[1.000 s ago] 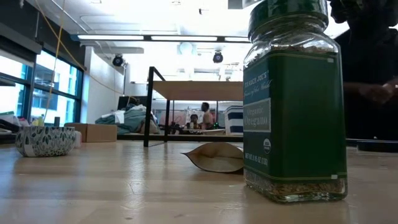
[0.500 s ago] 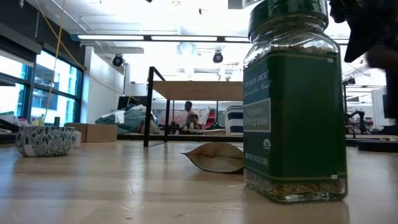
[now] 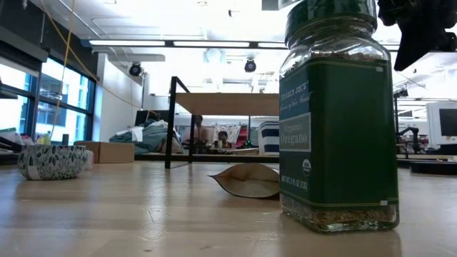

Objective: Shelf spices
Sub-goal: Put the yellow spice bottle on the shelf

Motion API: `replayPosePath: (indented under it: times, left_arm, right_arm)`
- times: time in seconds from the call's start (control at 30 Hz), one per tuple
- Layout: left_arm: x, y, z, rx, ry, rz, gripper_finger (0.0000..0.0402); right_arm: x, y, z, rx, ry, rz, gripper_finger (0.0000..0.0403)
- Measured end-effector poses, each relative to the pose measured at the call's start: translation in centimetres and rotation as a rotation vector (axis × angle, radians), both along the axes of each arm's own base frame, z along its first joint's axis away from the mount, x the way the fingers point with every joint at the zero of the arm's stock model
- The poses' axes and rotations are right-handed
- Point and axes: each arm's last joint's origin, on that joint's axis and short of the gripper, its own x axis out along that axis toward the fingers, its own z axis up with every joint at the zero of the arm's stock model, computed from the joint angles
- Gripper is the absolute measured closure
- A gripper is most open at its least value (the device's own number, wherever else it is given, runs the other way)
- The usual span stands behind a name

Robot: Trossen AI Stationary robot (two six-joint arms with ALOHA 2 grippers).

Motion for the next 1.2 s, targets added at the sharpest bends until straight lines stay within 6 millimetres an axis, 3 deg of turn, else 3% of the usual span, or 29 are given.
replayPosePath:
  times: [0.1, 0.27, 0.67, 0.97, 1.1, 1.2]
  left_arm:
    - [1.8, -0.1, -2.2, -0.025, 0.069, -0.056, 0.0137]
    - [4.1, -2.1, -6.1, -0.025, 0.173, -0.156, 0.0137]
    - [7.4, -6.3, -11.8, 0.021, 0.207, -0.266, 0.0137]
    - [7.8, -8.2, -13.3, -0.009, 0.208, -0.398, 0.0137]
    - [7.9, -8.4, -13.0, 0.035, 0.175, -0.428, 0.0137]
    - [8.3, -8.4, -13.9, 0.034, 0.187, -0.425, 0.0137]
  right_arm:
    - [0.0, 0.0, 0.0, -0.003, 0.000, 0.000, 0.0403]
    - [0.0, 0.0, 0.0, -0.007, -0.001, -0.002, 0.0403]
    - [0.0, -0.1, 0.0, -0.020, -0.004, -0.007, 0.0403]
    - [0.0, -0.1, 0.0, -0.019, -0.005, -0.009, 0.0403]
    - [0.0, -0.1, 0.0, -0.023, -0.006, -0.012, 0.0403]
    - [0.0, -0.1, 0.0, -0.026, -0.016, -0.037, 0.0403]
